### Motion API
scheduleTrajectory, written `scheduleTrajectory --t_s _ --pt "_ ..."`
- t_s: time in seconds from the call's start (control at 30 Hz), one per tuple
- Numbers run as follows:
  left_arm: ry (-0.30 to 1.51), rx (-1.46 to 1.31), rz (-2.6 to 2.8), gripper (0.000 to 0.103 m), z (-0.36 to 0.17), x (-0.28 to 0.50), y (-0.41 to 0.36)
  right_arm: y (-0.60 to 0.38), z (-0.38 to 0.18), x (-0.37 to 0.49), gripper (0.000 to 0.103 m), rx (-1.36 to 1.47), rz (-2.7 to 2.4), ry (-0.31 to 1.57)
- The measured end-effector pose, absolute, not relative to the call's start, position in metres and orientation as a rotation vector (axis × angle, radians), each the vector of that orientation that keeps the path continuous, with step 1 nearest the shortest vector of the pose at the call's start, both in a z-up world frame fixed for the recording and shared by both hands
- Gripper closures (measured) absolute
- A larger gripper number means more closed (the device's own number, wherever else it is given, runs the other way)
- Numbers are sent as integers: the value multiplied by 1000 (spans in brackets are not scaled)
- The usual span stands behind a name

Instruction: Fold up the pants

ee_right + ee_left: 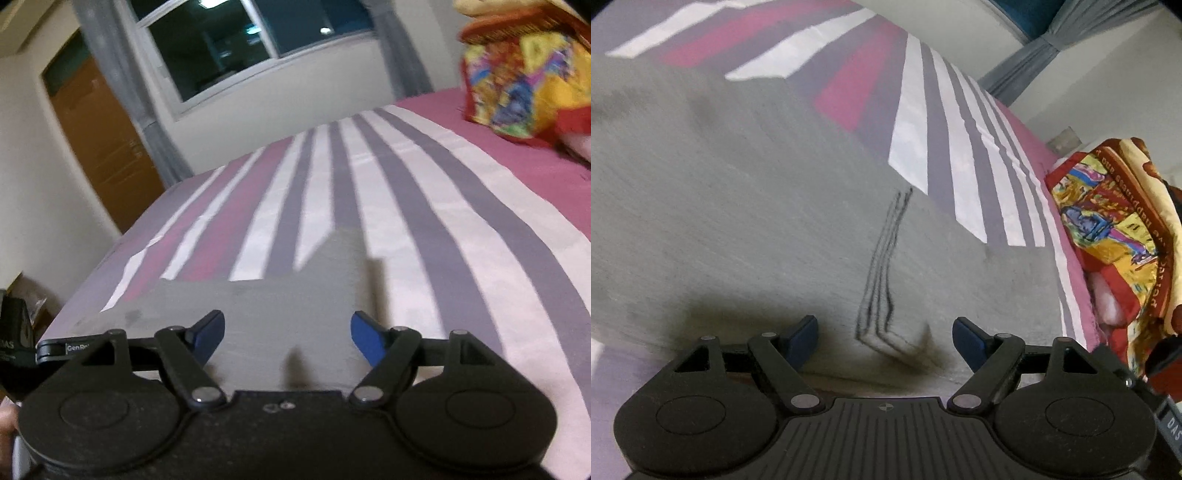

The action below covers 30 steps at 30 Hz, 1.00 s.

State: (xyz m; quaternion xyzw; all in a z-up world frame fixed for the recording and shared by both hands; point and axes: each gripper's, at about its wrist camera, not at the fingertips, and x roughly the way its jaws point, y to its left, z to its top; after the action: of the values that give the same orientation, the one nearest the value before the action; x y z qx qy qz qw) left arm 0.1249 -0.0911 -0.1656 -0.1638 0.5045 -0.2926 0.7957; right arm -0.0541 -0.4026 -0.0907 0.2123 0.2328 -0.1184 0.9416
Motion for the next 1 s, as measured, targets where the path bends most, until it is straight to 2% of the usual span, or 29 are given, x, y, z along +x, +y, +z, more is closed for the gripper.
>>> scheduleTrajectory --t_s 0.03,0.1,0.13,0.17,0.3,0.5,0.67,0.83,0.93,1.0 --pt "1078 -361 -634 27 -169 125 -94 -407 -93 -58 28 449 -254 476" --pt "1093 -380 -658 61 -173 121 -100 -415 -99 -69 28 474 -282 473" --pt "1108 -396 -661 67 -175 121 -102 -419 -102 -71 28 481 -292 473" --pt "1117 -414 -670 80 -178 121 -105 -422 -105 -73 29 486 -303 473" --pt "1081 -419 -652 84 -176 111 -116 -429 -110 -79 32 509 -346 474" --pt "878 -410 -687 85 -113 104 -104 -437 -113 -76 41 493 -382 478" --pt "754 -370 -662 85 -74 107 -61 -423 -105 -56 49 440 -338 492" --pt "826 -263 -561 85 -108 114 -42 -388 -108 -18 55 337 -257 565" --pt "969 -219 -497 84 -150 119 -49 -367 -119 4 57 256 -241 628" --pt "954 -215 -481 79 -159 116 -50 -355 -132 17 57 172 -242 697"
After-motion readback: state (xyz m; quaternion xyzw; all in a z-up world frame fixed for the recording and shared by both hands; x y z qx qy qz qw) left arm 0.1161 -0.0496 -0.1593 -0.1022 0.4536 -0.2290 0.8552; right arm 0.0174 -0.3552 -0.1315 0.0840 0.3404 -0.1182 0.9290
